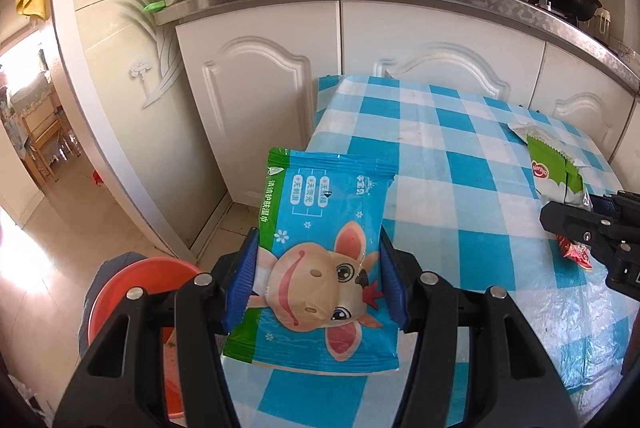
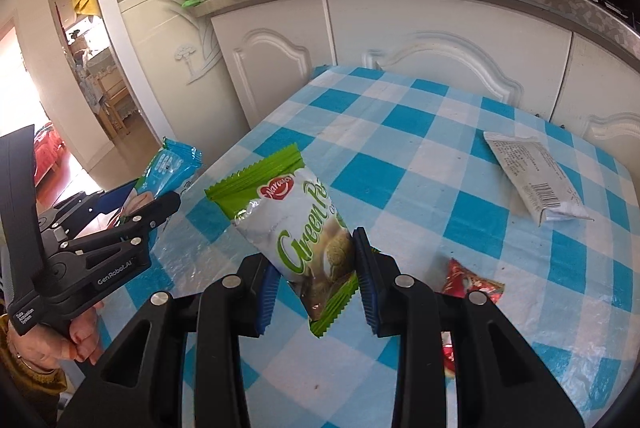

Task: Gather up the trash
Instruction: 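Carry the wipes pack and Green Peas bag over the red bucket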

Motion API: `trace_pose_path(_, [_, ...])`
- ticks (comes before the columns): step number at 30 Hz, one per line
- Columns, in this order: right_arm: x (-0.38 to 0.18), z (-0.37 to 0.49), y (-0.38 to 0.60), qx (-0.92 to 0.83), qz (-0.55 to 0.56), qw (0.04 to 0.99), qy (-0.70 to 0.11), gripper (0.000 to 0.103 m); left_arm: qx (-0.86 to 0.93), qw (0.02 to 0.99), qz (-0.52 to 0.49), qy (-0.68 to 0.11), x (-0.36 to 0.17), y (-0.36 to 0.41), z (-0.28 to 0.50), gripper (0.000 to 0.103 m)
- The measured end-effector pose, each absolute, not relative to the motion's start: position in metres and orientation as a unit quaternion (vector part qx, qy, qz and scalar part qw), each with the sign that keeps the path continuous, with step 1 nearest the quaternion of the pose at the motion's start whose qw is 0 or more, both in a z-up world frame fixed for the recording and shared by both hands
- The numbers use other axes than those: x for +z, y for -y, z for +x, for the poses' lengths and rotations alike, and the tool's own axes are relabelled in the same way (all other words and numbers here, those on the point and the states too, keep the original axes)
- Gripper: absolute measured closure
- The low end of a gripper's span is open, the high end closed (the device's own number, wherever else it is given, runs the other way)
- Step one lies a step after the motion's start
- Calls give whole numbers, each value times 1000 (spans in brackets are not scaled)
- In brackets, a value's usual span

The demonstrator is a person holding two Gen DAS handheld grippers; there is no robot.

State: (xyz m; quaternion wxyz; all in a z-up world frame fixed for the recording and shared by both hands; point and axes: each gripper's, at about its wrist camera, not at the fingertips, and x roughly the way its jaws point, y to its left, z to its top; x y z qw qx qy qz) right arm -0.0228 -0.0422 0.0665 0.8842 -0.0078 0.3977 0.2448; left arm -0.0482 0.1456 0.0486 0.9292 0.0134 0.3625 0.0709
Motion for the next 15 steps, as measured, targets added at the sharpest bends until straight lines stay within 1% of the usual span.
trace_pose_path(15, [67,-63,-54,317,-57,856,-404,67,146,916,-21,-372,40,-238,-102,47])
